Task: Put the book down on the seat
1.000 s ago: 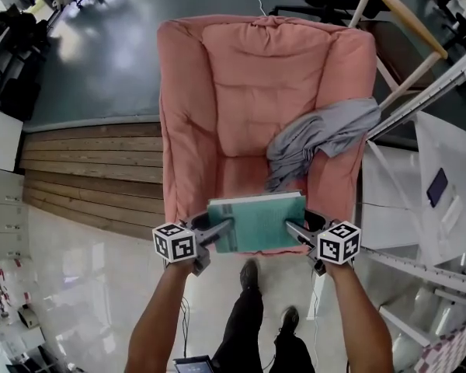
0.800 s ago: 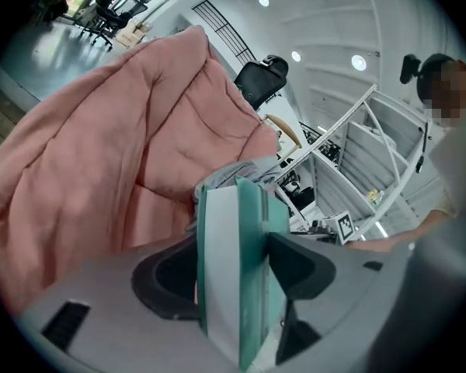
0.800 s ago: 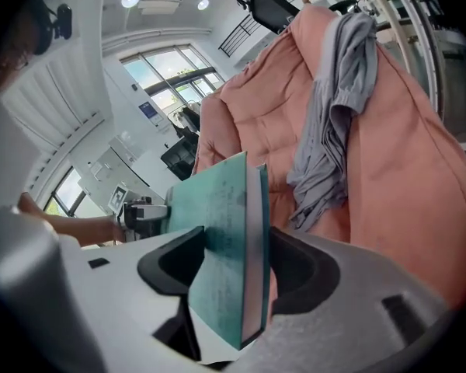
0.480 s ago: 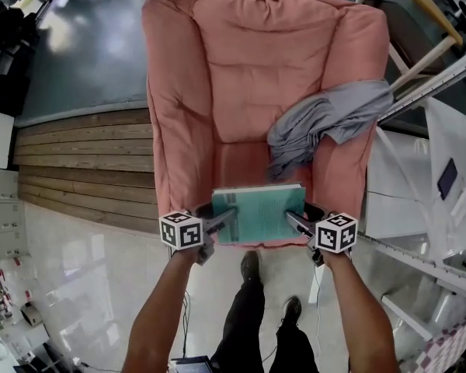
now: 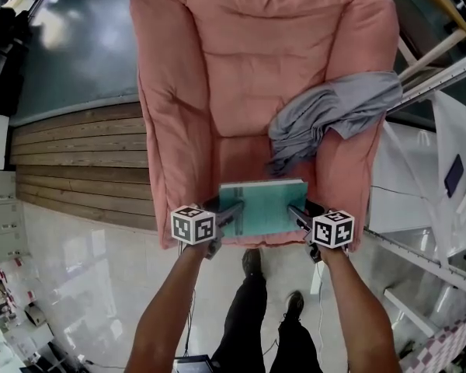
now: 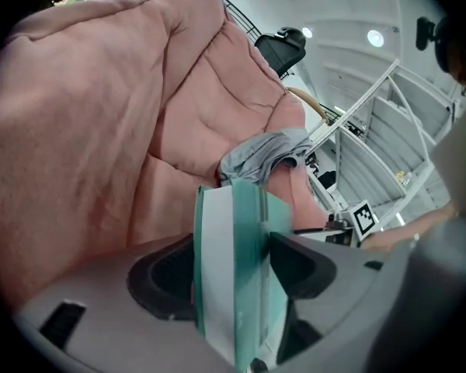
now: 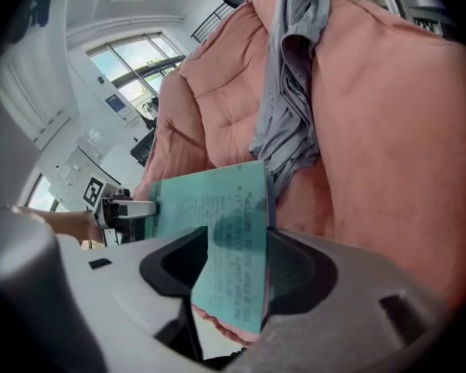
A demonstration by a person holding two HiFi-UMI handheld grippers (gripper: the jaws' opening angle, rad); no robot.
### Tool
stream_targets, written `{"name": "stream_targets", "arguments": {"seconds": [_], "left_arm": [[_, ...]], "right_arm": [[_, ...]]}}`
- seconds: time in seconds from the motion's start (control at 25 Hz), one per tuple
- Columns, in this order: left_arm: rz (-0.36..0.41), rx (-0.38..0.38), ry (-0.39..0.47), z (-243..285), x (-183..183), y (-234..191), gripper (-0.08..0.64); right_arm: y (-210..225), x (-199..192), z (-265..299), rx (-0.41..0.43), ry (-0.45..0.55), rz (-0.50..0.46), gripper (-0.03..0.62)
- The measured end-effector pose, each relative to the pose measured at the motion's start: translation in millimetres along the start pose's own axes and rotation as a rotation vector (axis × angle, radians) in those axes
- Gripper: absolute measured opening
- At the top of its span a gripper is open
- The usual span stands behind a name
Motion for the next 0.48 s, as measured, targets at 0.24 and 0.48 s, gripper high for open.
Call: {"name": "stream_targets", "arguments": {"seconds": [0.24,0.48], "left_arm": [[0.031,0.082,-0.060,8,-3,-9,0.282],[0.101,0.177,-0.149,14,-7,-10,0.293]], "right_arm": [[9,-3,11,-0.060,-0.020,0.007,0.215],[15,-7,15,-0.104,-0.045,0.002,0.204]]}}
Point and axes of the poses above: the fingertips, and each gripper's own axes: z forward along the fingers, y to its right, x out of its top, the point moved 5 cm from there along -z, backward along the fingers, and after that the axes turned 14 degrees about -x, right-handed, at the moved point
